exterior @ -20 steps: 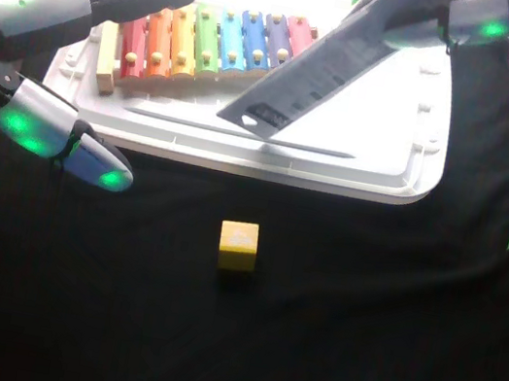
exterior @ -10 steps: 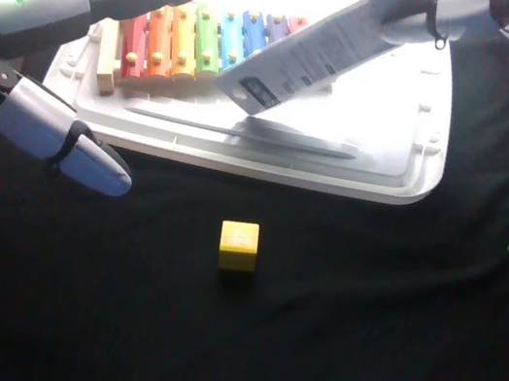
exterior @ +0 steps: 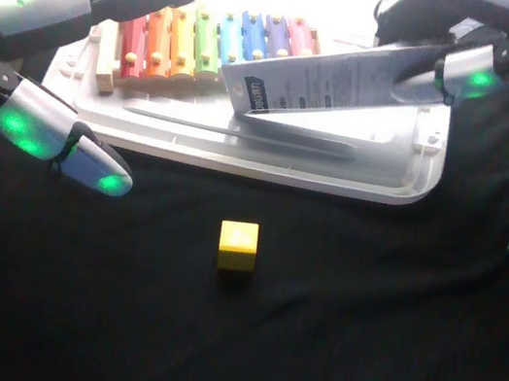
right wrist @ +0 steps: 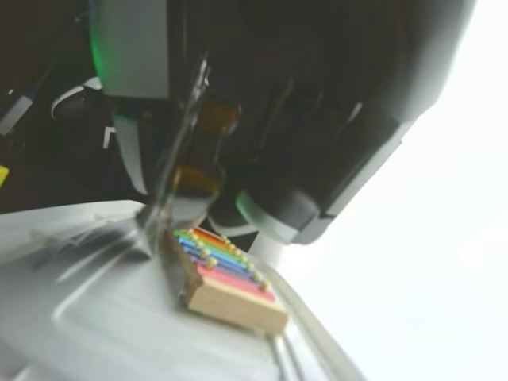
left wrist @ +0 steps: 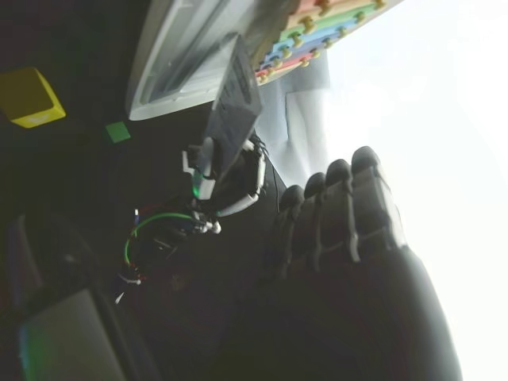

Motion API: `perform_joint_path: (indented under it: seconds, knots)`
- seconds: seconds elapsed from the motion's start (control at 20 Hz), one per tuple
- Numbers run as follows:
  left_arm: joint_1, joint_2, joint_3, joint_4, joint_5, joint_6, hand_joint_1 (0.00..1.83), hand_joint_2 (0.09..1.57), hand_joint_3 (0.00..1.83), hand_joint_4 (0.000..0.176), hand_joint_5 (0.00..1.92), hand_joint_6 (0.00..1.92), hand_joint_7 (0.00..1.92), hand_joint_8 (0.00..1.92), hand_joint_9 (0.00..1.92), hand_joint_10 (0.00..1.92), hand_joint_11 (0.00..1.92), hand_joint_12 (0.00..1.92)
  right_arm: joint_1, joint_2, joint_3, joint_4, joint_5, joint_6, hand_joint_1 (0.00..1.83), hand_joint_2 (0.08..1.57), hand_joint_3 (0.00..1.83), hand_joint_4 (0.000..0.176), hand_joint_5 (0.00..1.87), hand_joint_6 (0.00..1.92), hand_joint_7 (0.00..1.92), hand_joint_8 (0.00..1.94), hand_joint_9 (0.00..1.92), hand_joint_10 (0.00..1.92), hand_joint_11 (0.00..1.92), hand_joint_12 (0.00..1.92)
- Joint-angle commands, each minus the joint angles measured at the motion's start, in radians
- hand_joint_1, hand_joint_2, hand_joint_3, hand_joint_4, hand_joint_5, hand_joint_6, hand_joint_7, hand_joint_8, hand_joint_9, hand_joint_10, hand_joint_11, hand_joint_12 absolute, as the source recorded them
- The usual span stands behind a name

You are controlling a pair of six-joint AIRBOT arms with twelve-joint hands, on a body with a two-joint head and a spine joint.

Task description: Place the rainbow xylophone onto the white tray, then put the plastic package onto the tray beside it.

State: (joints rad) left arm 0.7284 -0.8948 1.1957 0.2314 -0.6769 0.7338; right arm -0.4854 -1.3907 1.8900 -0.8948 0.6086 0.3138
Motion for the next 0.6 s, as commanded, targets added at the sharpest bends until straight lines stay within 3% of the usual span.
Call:
perform_joint_path:
  seconds: [0.0, 0.05, 0.1, 0.15, 0.2, 0.25, 0.35, 0.45, 0.5, 0.55]
  knots:
    - [-0.008, 0.003, -0.002, -0.028, -0.104, -0.003, 0.75, 0.65, 0.0, 0.0, 0.0, 0.0, 0.0, 0.0, 0.0, 0.0, 0.0, 0.0, 0.009, -0.003, 0.008, 0.061, 0.068, 0.008, 1.35, 1.1, 0.0, 0.0, 0.78, 0.4, 1.02, 0.99, 0.94, 0.84, 0.8, 1.35]
    - [-0.008, 0.003, -0.003, -0.027, -0.104, -0.003, 0.76, 0.65, 0.0, 0.0, 0.0, 0.0, 0.0, 0.0, 0.0, 0.0, 0.0, 0.0, 0.005, -0.004, 0.008, 0.061, 0.067, 0.008, 1.36, 1.08, 0.01, 0.0, 0.8, 0.12, 1.03, 0.94, 0.94, 0.57, 0.55, 1.32]
    - [-0.007, 0.002, -0.003, -0.027, -0.104, -0.003, 0.76, 0.65, 0.0, 0.0, 0.0, 0.0, 0.0, 0.0, 0.0, 0.0, 0.0, 0.0, 0.0, -0.005, 0.008, 0.061, 0.067, 0.008, 1.37, 1.07, 0.0, 0.0, 0.78, 0.03, 1.05, 0.9, 0.96, 0.42, 0.58, 1.21]
    - [-0.007, 0.002, -0.003, -0.026, -0.104, -0.003, 0.8, 0.65, 0.0, 0.0, 0.0, 0.0, 0.0, 0.0, 0.0, 0.0, 0.0, 0.0, -0.001, -0.005, 0.008, 0.061, 0.066, 0.008, 1.37, 1.06, 0.0, 0.0, 0.77, 0.01, 1.07, 0.87, 0.99, 0.37, 0.61, 1.26]
    - [-0.007, 0.002, -0.003, -0.026, -0.103, -0.003, 0.77, 0.65, 0.0, 0.0, 0.0, 0.0, 0.0, 0.0, 0.0, 0.0, 0.0, 0.0, -0.004, -0.005, 0.01, 0.06, 0.065, 0.008, 1.27, 1.01, 0.0, 0.0, 0.72, 0.0, 0.93, 0.37, 1.0, 0.35, 0.69, 1.31]
    - [-0.007, 0.002, -0.003, -0.024, -0.101, -0.003, 0.8, 0.65, 0.0, 0.0, 0.0, 0.0, 0.0, 0.0, 0.0, 0.0, 0.0, 0.0, -0.004, -0.004, 0.013, 0.045, 0.065, 0.023, 1.22, 1.0, 0.0, 0.0, 0.69, 0.0, 0.93, 0.15, 0.99, 0.33, 0.67, 1.33]
    - [-0.007, 0.001, -0.003, -0.022, -0.099, -0.003, 0.76, 0.65, 0.0, 0.0, 0.0, 0.0, 0.0, 0.0, 0.0, 0.0, 0.0, 0.0, -0.004, -0.005, 0.018, 0.022, 0.066, 0.047, 1.13, 0.99, 0.0, 0.0, 0.58, 0.0, 0.85, 0.01, 0.86, 0.14, 0.53, 1.11]
    - [-0.007, 0.001, -0.004, -0.02, -0.097, -0.003, 0.76, 0.65, 0.0, 0.0, 0.0, 0.0, 0.0, 0.0, 0.0, 0.0, 0.0, 0.0, -0.004, -0.004, 0.018, 0.02, 0.067, 0.047, 1.06, 0.96, 0.0, 0.0, 0.42, 0.0, 0.63, 0.0, 0.69, 0.01, 0.41, 0.87]
    - [-0.007, 0.0, -0.004, -0.019, -0.097, -0.003, 0.74, 0.65, 0.0, 0.0, 0.0, 0.0, 0.0, 0.0, 0.0, 0.0, 0.0, 0.0, -0.004, -0.004, 0.018, 0.019, 0.067, 0.047, 0.99, 0.92, 0.0, 0.023, 0.29, 0.0, 0.34, 0.0, 0.46, 0.0, 0.24, 0.79]
    - [-0.007, 0.0, -0.004, -0.019, -0.098, -0.003, 0.74, 0.66, 0.01, 0.0, 0.0, 0.0, 0.0, 0.0, 0.0, 0.0, 0.0, 0.0, -0.004, -0.003, 0.018, 0.019, 0.068, 0.047, 0.95, 0.89, 0.0, 0.068, 0.2, 0.0, 0.19, 0.0, 0.31, 0.0, 0.11, 0.79]
